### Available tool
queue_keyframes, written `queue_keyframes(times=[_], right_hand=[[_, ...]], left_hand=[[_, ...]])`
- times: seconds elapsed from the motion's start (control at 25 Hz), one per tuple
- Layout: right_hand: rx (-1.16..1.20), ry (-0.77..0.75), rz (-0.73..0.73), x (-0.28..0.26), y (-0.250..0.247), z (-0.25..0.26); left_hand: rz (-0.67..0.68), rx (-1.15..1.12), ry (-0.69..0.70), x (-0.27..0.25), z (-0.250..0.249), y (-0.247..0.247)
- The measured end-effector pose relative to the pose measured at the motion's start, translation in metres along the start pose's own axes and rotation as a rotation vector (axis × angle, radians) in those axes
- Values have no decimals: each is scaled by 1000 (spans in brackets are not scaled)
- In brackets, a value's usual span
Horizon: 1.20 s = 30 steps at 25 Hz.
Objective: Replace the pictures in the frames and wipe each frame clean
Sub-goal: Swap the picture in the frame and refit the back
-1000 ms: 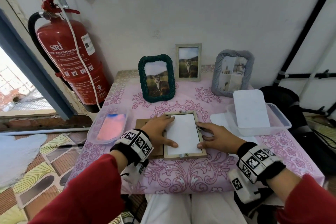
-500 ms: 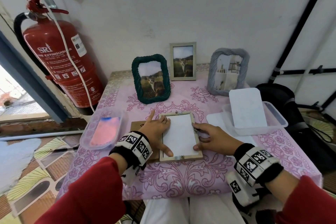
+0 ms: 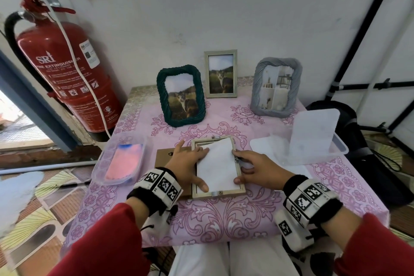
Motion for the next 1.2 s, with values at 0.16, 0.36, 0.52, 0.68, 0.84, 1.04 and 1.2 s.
queue_keyframes(times=[0.16,0.36,0.52,0.68,0.84,1.04,1.2], right_hand=[[35,9,-2,-1,0,-1],[59,23,-2,0,0,-1],[77,30,7,0,1,-1],[89,23,3,1,1,-2],[47,29,19,-2,2,7],[-237,-140,-150,-17,-8,28],[-445,-202,-417,-37,-43,32]], left_hand=[[-164,-300,-48,-9,-4,4],[-241,-389,-63,-12,-12,0],[-321,-732,-157,-15,-15,1],[-483,-1117,-312,-13,-19,5],[-597,-1114,-417,-12,-8,5],[-722,-1196,-350,-14,-4,-6],[-716,-1417,-319,-7,-19,-4]])
Point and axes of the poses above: each hand's wrist, its own x-axis towards the middle knuckle, its own y-axis out of the palm, z = x × y, the point moved 1 cm from there along x, towards the middle knuckle
